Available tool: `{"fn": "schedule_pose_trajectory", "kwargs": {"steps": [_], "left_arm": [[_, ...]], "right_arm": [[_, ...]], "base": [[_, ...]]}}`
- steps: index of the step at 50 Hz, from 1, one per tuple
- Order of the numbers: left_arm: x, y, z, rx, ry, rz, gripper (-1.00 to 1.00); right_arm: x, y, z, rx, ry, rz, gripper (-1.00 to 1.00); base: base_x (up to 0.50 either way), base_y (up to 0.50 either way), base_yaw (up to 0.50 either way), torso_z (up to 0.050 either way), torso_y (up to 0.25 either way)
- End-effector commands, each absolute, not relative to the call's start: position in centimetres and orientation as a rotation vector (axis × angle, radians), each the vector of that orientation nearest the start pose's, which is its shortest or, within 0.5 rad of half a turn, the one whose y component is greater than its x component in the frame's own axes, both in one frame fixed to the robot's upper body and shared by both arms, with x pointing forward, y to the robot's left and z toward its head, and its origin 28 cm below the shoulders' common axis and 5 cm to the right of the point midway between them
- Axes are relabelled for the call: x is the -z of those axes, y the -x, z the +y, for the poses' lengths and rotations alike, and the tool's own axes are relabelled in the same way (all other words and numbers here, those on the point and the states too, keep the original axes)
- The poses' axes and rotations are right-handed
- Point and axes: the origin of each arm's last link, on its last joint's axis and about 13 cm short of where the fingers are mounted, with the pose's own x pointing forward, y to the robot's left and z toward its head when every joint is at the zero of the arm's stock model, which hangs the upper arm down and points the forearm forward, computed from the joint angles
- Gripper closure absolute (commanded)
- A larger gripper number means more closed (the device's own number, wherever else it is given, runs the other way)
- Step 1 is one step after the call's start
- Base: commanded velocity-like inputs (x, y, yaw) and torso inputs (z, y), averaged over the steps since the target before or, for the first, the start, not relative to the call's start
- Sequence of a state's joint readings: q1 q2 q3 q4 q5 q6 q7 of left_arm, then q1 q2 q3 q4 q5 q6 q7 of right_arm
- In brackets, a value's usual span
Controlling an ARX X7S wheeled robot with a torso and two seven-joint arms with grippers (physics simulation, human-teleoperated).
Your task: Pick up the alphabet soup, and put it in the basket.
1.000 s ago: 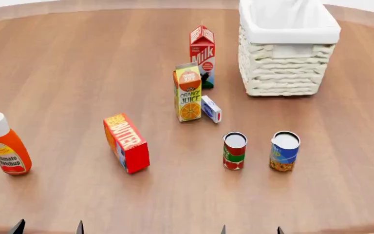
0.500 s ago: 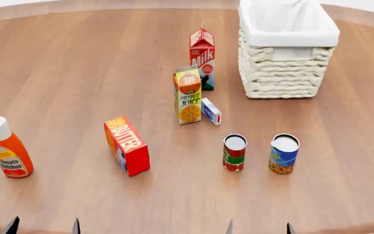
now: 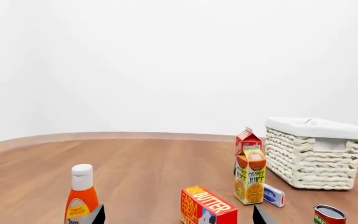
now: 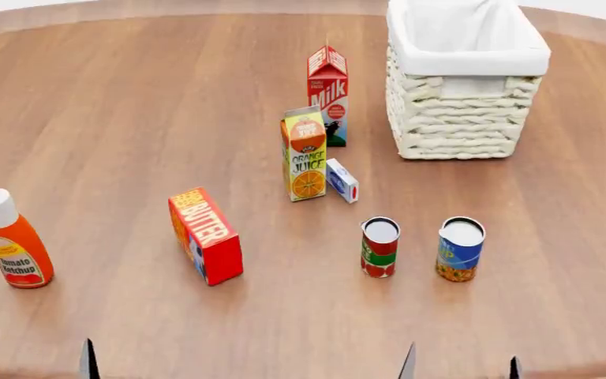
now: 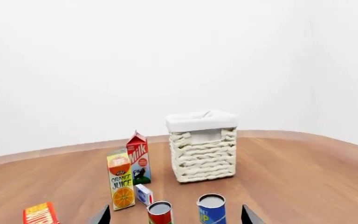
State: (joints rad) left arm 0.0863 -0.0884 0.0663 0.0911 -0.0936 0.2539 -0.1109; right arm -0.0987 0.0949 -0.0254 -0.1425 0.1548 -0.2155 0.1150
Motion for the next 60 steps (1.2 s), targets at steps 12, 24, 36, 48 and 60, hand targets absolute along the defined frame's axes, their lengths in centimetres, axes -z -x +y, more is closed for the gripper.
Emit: {"fn": "schedule_pose_trajectory", "kwargs": {"steps": [12,24,36,48,60], "left_arm": [[-4.24,-18.78,22.25,-0.118,0.087,-0.345,-1.00],[-4.21,-18.81,22.22,-0.123,0.092,-0.345,-1.00],[-4.17,-18.71,22.27,-0.121,0.093,-0.344,-1.00],[-4.23,-18.65,22.18,-0.118,0.092,-0.346,-1.00],[-4.26,-18.69,22.23,-0.120,0.094,-0.346,-1.00]], "right_arm": [[-4.77,-18.98,-12.57,0.166,-0.131,-0.288,-1.00],[-4.66,-19.03,-12.61,0.167,-0.139,-0.272,-1.00],[-4.68,-18.97,-12.58,0.166,-0.145,-0.270,-1.00],[-4.73,-18.96,-12.57,0.167,-0.142,-0.270,-1.00],[-4.71,-19.04,-12.51,0.163,-0.141,-0.269,-1.00]], "base": [[0.00,0.00,0.00,0.000,0.000],[0.00,-0.06,0.00,0.000,0.000],[0.00,-0.12,0.00,0.000,0.000],[-0.01,-0.19,0.00,0.000,0.000],[-0.02,-0.24,0.00,0.000,0.000]]}}
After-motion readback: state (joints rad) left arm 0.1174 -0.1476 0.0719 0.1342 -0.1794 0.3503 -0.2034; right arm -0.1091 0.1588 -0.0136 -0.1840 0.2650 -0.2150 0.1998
